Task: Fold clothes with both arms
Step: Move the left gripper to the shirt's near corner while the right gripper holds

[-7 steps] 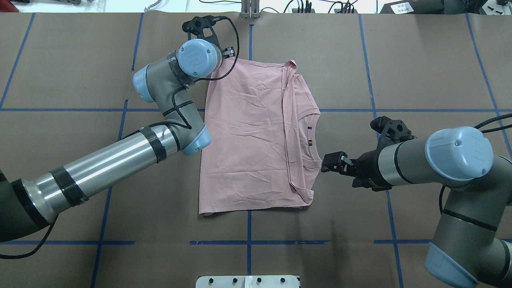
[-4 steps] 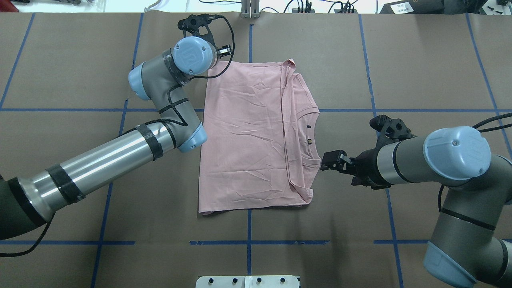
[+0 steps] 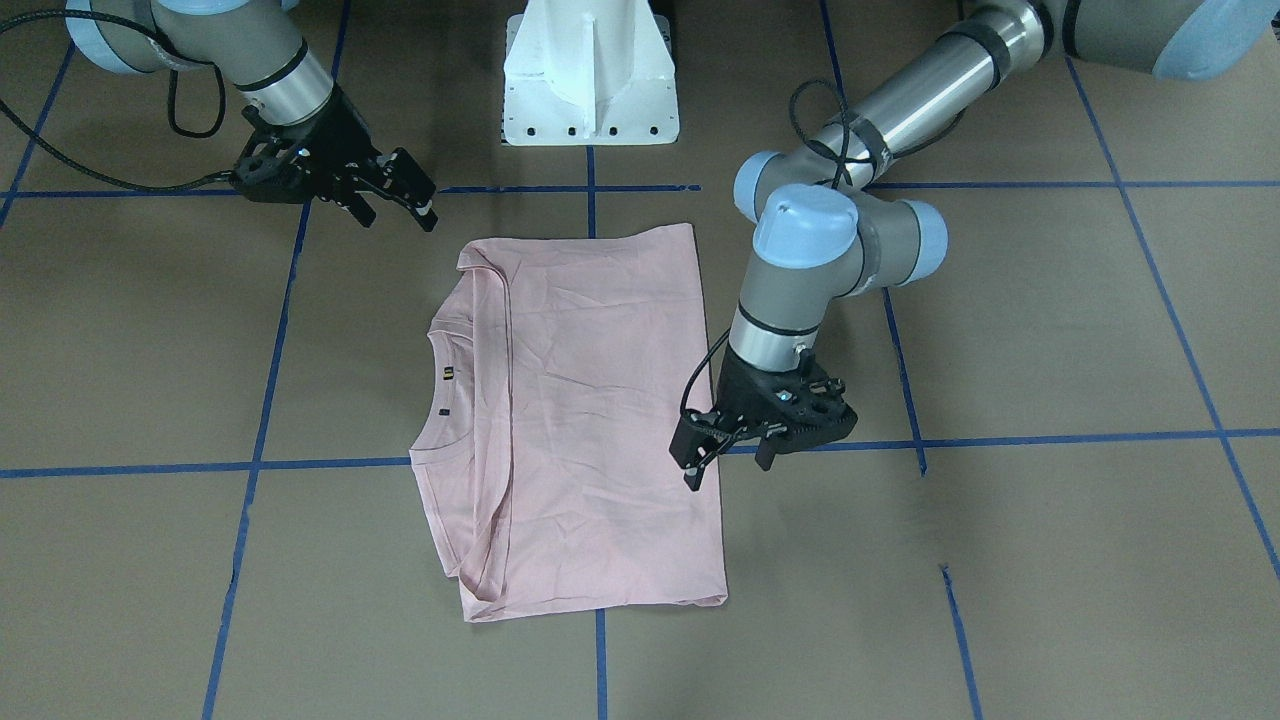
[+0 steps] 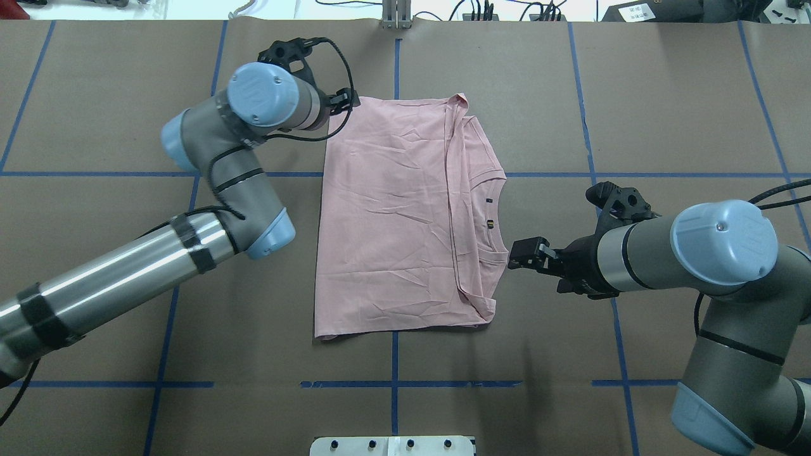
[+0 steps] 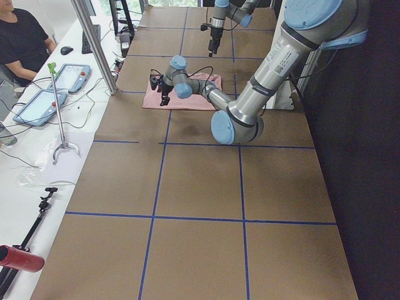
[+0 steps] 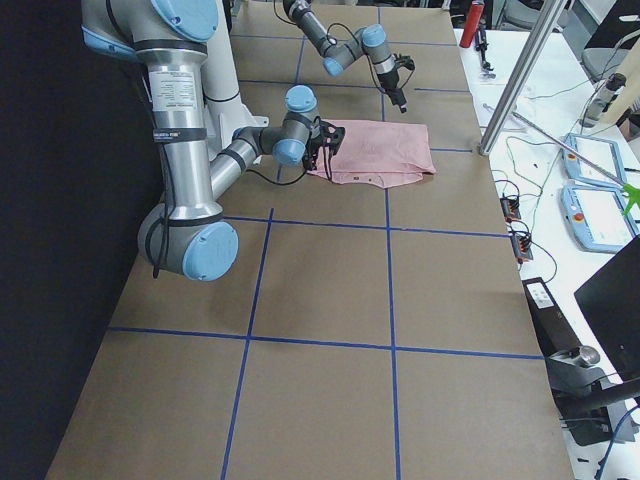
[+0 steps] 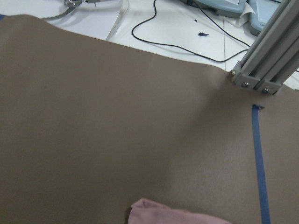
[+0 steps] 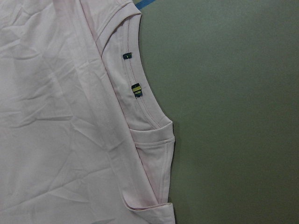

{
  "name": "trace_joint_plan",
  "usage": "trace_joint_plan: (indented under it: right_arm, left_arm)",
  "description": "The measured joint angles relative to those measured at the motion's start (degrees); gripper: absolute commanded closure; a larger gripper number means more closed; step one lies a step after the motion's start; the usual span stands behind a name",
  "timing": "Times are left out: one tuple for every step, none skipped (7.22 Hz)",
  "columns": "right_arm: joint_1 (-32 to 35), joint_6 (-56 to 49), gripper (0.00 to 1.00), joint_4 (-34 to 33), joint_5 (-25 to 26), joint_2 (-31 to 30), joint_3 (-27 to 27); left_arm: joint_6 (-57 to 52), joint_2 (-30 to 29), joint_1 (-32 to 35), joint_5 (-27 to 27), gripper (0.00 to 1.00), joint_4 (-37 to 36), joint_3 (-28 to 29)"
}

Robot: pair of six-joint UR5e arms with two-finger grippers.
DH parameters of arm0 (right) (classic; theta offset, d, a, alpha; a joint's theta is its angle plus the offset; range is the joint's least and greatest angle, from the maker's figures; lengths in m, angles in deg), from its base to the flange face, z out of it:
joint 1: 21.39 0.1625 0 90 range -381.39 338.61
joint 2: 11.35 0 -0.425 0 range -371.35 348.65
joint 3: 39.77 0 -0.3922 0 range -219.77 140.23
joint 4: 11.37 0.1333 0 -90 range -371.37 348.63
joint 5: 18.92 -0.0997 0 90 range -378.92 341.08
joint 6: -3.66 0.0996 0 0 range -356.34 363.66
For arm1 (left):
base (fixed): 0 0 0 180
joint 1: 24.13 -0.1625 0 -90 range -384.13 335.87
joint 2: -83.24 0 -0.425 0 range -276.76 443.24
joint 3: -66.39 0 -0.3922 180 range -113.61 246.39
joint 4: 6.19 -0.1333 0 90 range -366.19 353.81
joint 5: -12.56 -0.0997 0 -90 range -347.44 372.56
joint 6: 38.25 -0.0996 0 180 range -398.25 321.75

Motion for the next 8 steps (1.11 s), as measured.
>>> trace_joint_plan:
  right_arm:
    - [0.0, 0.0, 0.0, 0.0, 0.1, 0.0, 0.0]
    - [0.0, 0.0, 0.0, 0.0, 0.2, 0.1, 0.1]
    - [0.0, 0.0, 0.0, 0.0, 0.2, 0.1, 0.1]
    - [0.0, 0.1, 0.0, 0.0, 0.2, 0.1, 0.1]
    - [0.0, 0.1, 0.0, 0.0, 0.3, 0.1, 0.0]
    - [0.1, 0.1, 0.0, 0.0, 0.3, 0.1, 0.1]
    - [0.1, 0.1, 0.0, 0.0, 0.4, 0.1, 0.1]
    - [0.1, 0.1, 0.0, 0.0, 0.4, 0.1, 0.1]
  left_arm:
    - [5.7, 3.3, -2.4, 1.3, 0.0, -6.0, -7.5]
    - [11.9, 6.1, -5.7, 1.6, 0.0, -11.0, -13.5]
    - [18.0, 8.0, -9.6, 1.5, 0.0, -14.9, -17.6]
    - [22.9, 8.9, -13.8, 0.8, 0.0, -18.1, -20.0]
    - [26.4, 9.3, -17.2, -0.3, 0.0, -19.9, -21.1]
    - [28.5, 9.6, -19.5, -1.0, 0.0, -20.6, -21.3]
    - [29.3, 9.8, -20.7, -1.3, 0.0, -20.8, -21.2]
    - [29.7, 9.8, -21.2, -1.4, 0.0, -21.0, -21.1]
